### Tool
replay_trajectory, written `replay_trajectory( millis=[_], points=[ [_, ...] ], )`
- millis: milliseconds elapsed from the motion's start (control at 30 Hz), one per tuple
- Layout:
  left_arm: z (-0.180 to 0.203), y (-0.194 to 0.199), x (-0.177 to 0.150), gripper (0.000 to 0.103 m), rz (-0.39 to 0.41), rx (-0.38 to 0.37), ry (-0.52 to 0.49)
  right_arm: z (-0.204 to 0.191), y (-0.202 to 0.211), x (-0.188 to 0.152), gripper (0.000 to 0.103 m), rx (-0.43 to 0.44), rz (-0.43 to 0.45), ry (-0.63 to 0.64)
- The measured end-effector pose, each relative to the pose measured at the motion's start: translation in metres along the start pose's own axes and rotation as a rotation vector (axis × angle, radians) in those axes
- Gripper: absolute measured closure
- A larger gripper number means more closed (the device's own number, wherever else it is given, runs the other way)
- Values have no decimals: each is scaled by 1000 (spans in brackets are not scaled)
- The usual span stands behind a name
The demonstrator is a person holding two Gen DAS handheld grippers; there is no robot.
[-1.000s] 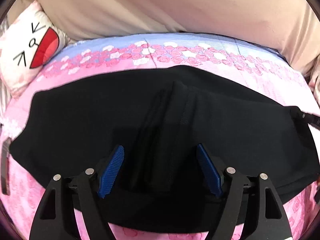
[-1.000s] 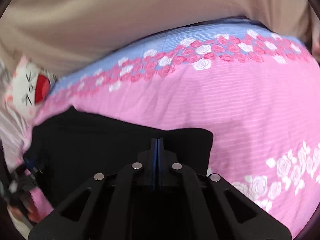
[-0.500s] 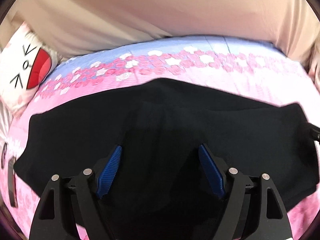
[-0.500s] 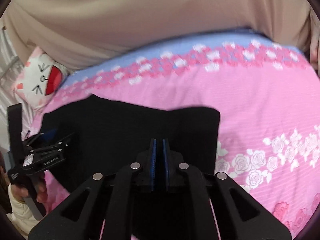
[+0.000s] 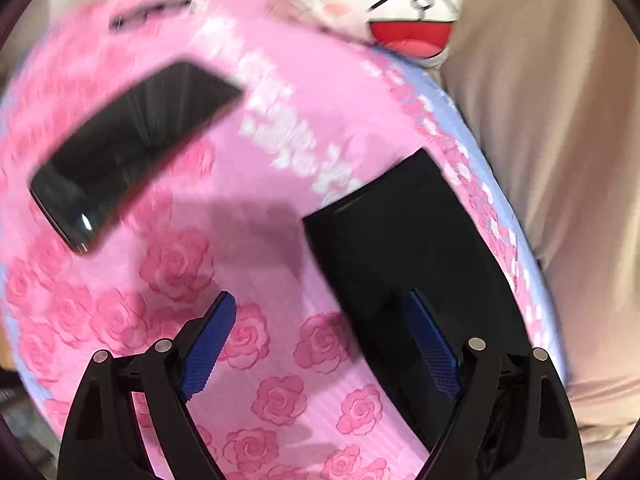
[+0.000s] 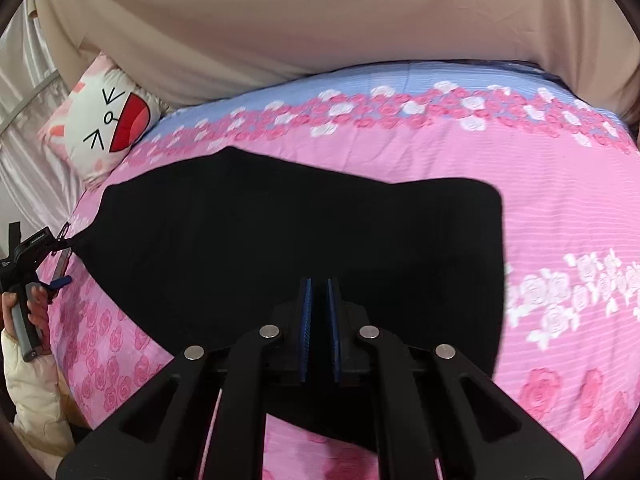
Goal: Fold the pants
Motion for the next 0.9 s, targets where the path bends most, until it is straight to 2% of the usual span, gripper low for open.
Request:
replay_trajectory(
  millis=[33, 233, 333, 367, 400, 433, 467, 500, 533, 567, 600, 800, 900],
  points=[
    [1, 1, 0, 19, 22, -4, 0, -5, -1, -1, 94, 4, -3, 11],
    [27, -22, 7, 20, 26, -2, -83, -15, 5, 2, 94, -5, 7, 23],
    [32, -31, 14, 22, 32, -33, -53, -13, 10, 3, 94, -16, 11, 23],
    [33, -35, 15, 36, 26, -50, -47, -12, 10, 3, 94, -22, 13, 21],
    [33, -37, 15, 38, 23, -41, -45, -11, 11, 3, 94, -26, 13, 18],
    [32, -37, 17, 47, 42, -38, -33, -9, 10, 3, 94, -28, 12, 13],
    [32, -38, 18, 73, 48, -36, -33, -6, 10, 3, 89, -32, 13, 5],
    [32, -39, 20, 86, 47, -47, -32, -5, 10, 3, 79, -34, 13, 0],
    [32, -42, 21, 87, 33, -81, -17, -4, 9, 2, 73, -37, 15, -4],
    [32, -43, 21, 88, 31, -84, -10, -3, 9, 3, 59, -39, 19, -4],
    [32, -43, 22, 89, 30, -87, -10, -3, 10, 3, 52, -39, 24, -3],
    [55, -25, 22, 91, 110, -104, -72, 4, 10, 1, 52, -35, 30, -19],
    [81, -3, 23, 91, 160, -146, -117, 12, 12, 0, 51, -38, 34, -40]
  ],
)
Point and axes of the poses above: each gripper's, at about its wrist camera, not at the fingertips, and y roughly against the way its jaws point, z to its right, x to its top, the point moved 3 cm from there along -y, roughly the way its jaws point, and after that the axes turned 11 degrees about z, right-handed, at the moved point
